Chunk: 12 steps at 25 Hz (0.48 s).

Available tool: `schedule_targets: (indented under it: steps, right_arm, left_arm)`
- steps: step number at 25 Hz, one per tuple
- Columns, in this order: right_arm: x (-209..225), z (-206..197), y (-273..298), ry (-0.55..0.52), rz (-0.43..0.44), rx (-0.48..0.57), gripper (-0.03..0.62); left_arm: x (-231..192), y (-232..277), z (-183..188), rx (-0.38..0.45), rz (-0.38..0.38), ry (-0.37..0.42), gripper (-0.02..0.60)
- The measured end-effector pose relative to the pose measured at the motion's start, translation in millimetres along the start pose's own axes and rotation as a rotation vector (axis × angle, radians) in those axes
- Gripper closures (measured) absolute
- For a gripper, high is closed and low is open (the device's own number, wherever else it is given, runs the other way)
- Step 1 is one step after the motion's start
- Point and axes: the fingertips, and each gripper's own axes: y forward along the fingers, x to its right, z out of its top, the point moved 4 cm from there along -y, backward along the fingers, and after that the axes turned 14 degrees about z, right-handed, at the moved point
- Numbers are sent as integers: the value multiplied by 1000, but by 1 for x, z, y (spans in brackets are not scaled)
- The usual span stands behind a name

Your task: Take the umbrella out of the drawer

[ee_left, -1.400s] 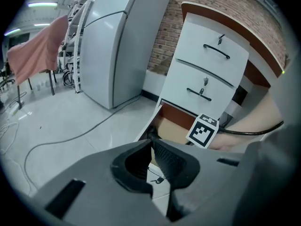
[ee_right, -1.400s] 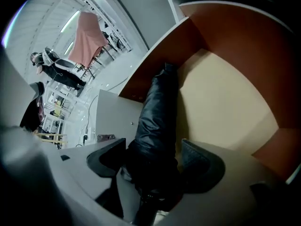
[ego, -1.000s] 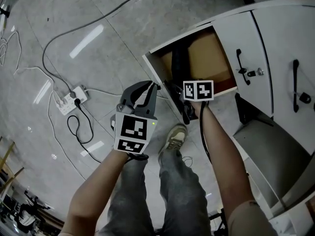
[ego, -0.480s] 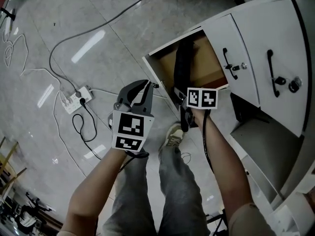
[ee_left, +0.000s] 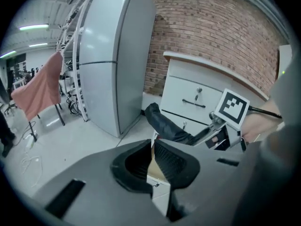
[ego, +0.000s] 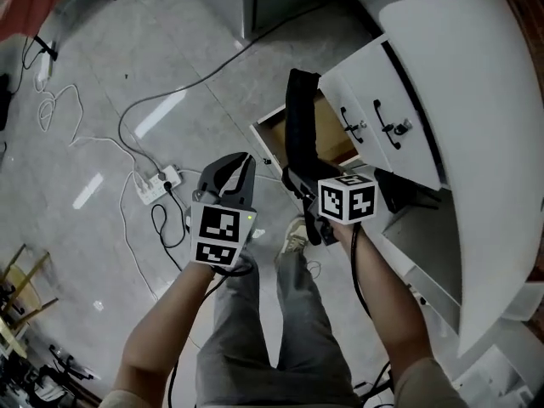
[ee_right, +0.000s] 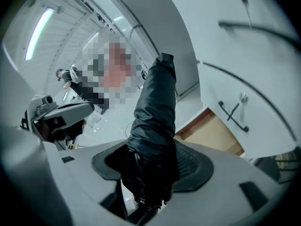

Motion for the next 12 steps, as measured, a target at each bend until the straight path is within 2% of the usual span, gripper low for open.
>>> schedule_targets:
  steps: [7, 12]
  right_arm:
    - [-148, 80, -110, -115, 59, 153, 330]
    - [-236, 135, -192, -210, 66, 280, 329]
  left_arm:
    - [-28, -105, 112, 94, 24, -11, 554]
    - [-32, -176, 201, 210, 30, 24, 554]
